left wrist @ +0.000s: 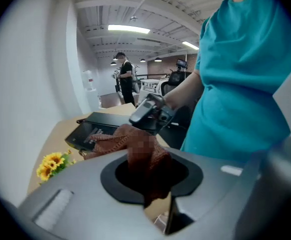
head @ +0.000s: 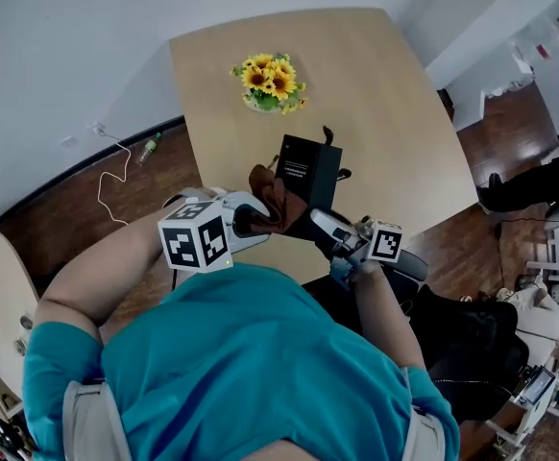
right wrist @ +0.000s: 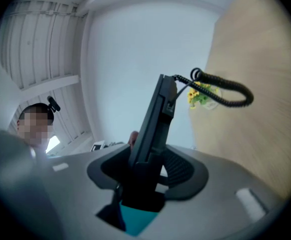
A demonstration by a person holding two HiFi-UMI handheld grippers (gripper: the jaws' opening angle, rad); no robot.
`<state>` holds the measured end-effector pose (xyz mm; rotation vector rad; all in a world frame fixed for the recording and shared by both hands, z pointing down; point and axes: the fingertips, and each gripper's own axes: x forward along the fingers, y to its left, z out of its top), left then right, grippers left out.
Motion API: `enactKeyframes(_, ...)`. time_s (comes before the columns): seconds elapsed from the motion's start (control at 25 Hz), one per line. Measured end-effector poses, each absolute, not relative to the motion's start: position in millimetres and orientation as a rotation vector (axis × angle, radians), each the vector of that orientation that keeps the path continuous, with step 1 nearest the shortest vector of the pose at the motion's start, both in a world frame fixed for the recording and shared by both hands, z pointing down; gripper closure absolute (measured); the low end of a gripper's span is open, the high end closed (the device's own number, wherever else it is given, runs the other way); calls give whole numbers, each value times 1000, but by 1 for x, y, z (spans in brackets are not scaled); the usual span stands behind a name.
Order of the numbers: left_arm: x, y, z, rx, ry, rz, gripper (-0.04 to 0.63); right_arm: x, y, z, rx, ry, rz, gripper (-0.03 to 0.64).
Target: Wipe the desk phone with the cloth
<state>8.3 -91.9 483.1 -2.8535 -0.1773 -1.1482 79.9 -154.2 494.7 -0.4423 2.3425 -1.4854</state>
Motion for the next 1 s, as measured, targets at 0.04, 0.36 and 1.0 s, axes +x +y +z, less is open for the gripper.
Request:
enactKeyframes(0.04,7,-86,482,-2893,-184,-1114,508,84,-158,494,-451,2308,-1488,411)
enactKeyframes(0.36,13,-166,419,-2994,440,-621,508,138,-221,455,-555,1909,-1377,413)
enactKeyframes(1.0,12,-217,420,-2532,755,-698,506,126,-213,369,-260,1729,-1176,430)
